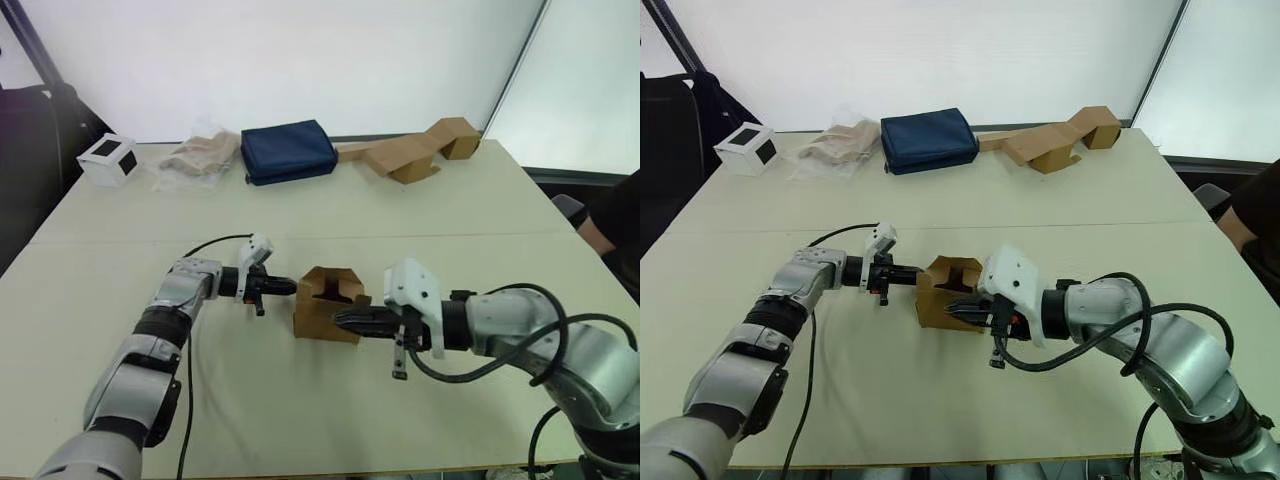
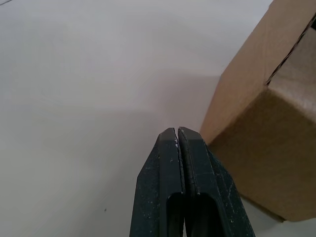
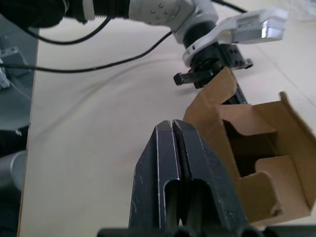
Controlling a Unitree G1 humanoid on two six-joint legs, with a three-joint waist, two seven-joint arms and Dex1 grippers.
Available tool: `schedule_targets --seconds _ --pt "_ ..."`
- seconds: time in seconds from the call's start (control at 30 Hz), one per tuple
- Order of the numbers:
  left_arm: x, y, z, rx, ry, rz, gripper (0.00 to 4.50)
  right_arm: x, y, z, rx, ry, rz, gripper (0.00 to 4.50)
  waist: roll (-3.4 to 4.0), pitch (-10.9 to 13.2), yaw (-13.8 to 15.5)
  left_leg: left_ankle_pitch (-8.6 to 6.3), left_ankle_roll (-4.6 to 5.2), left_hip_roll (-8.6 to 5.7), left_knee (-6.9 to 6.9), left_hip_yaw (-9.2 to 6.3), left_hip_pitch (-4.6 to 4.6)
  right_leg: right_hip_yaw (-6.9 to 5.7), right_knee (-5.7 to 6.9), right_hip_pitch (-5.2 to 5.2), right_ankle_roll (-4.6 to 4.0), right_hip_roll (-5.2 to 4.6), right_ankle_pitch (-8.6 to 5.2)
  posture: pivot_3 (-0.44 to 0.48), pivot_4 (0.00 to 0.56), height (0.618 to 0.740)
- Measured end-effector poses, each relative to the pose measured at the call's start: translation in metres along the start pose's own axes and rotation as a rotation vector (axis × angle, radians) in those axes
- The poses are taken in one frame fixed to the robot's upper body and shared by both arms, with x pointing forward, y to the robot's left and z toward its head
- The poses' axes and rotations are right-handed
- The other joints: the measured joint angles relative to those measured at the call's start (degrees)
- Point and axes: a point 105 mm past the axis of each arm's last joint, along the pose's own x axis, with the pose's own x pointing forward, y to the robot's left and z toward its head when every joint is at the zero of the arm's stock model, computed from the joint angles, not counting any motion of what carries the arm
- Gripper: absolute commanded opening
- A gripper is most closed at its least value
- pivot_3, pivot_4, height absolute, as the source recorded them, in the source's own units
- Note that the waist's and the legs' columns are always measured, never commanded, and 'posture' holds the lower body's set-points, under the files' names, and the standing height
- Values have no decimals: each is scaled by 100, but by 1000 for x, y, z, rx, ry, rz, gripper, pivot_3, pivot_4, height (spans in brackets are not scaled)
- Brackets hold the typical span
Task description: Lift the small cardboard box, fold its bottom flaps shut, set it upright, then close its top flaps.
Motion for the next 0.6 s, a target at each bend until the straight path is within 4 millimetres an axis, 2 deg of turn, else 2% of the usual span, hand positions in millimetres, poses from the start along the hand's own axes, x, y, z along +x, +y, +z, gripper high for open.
schedule_targets --seconds 0.13,0.33,0.6 --pt "9 -4 1 10 0 -20 40 6 -6 -11 -23 46 -9 0 0 0 -1 0 0 -1 0 0 0 0 0 0 0 1 0 0 150 740" --pt "9 -3 3 21 0 -2 40 9 -23 -20 -61 80 -58 0 0 0 -12 0 0 3 0 -2 1 0 2 0 0 4 0 0 150 740" --pt "8 -2 -3 6 -1 20 40 18 -27 -27 -59 82 -57 0 0 0 0 0 0 3 0 -2 1 0 2 0 0 1 0 0 150 740"
